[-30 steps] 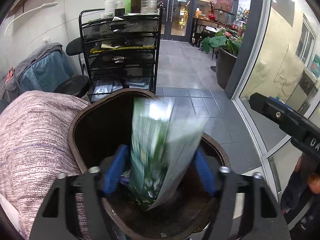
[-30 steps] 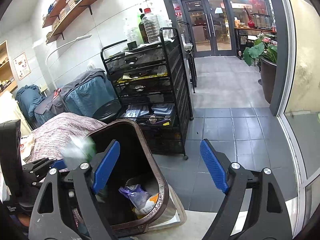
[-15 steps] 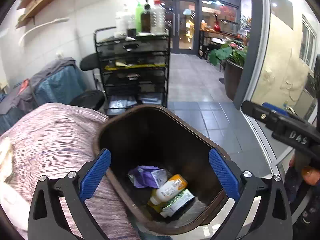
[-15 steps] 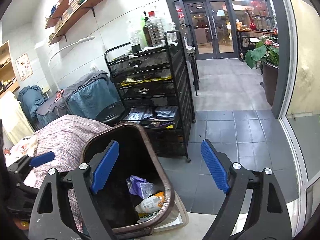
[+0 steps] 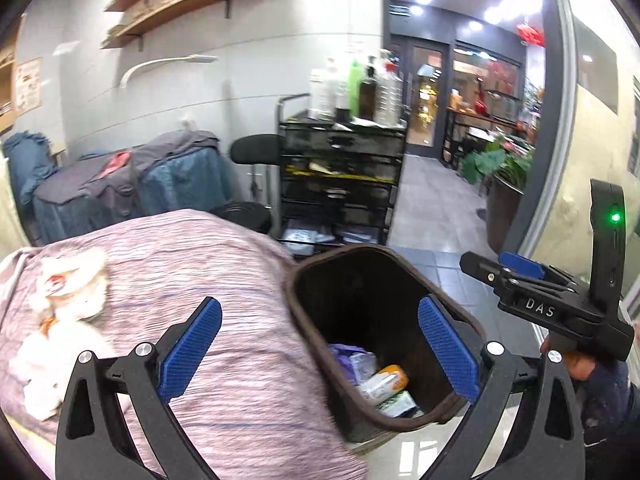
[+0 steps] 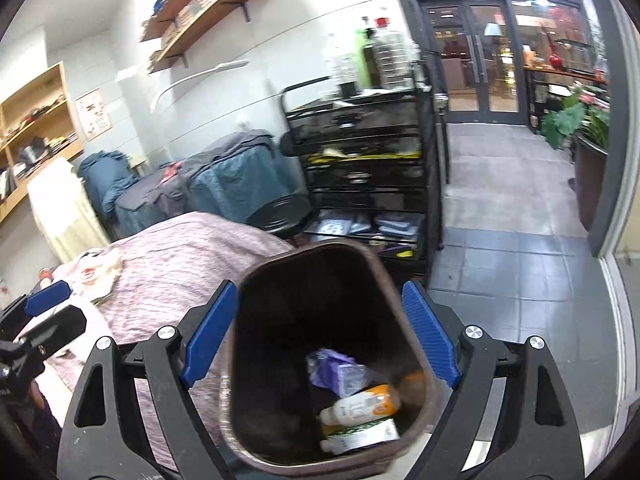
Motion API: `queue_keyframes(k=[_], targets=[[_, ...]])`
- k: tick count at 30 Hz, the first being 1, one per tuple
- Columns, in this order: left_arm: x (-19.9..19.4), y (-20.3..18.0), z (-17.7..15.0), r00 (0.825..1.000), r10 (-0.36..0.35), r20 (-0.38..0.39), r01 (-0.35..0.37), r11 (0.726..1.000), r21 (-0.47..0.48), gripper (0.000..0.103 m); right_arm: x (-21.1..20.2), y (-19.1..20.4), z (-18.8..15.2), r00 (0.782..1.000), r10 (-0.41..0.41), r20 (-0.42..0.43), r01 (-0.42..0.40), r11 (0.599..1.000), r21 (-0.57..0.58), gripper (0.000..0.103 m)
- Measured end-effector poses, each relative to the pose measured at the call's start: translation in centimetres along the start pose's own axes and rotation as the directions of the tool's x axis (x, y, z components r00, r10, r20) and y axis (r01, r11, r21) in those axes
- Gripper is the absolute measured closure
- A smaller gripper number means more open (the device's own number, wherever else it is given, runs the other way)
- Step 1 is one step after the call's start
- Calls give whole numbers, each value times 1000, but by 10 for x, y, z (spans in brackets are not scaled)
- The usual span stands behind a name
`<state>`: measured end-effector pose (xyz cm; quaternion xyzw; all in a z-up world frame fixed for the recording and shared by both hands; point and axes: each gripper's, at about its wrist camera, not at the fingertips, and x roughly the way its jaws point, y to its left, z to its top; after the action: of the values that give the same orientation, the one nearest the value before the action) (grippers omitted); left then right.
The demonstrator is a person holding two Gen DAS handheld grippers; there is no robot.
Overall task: Collect trash
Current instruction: 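Move both tools back over the remaining trash on the bed, then grasp the white face mask with the right tool while the left tool grasps a white tissue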
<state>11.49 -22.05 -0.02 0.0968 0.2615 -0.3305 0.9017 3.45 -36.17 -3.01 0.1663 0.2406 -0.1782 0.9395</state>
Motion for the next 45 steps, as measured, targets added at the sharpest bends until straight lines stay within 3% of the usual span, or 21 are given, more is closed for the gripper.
queue_keyframes(k=[6, 12, 21, 25, 30, 35, 39, 42, 45], targets=[[-25, 40, -10, 995, 98, 25, -96, 993, -72, 6, 13, 45, -4, 994, 104, -40, -106, 993, -57, 19], [-49, 89, -29, 978, 207, 6, -203, 968, -150, 6, 27, 98, -13, 969, 221, -107, -231, 968, -100, 19], [-80, 166, -74, 939, 333, -81, -342, 904, -257, 6, 46, 186, -31, 906, 351, -236, -397, 898, -188, 19], [-87, 205, -96, 914, 377, -148, -405, 865, -296, 6, 60, 226, -40, 859, 391, -330, -474, 852, -224, 19], [-93, 240, -107, 903, 383, -193, -428, 834, -349, 6, 79, 272, -50, 806, 416, -421, -546, 797, -258, 19], [-88, 259, -107, 899, 377, -223, -434, 831, -347, 6, 106, 309, -55, 755, 417, -506, -595, 760, -261, 19], [-76, 264, -109, 899, 355, -255, -425, 846, -323, 6, 114, 336, -61, 733, 411, -543, -616, 740, -270, 19], [-63, 269, -112, 884, 360, -298, -442, 850, -286, 6, 118, 359, -73, 728, 363, -582, -617, 716, -326, 19], [-49, 279, -115, 883, 317, -346, -423, 857, -294, 7, 124, 377, -86, 725, 305, -617, -615, 691, -380, 19]])
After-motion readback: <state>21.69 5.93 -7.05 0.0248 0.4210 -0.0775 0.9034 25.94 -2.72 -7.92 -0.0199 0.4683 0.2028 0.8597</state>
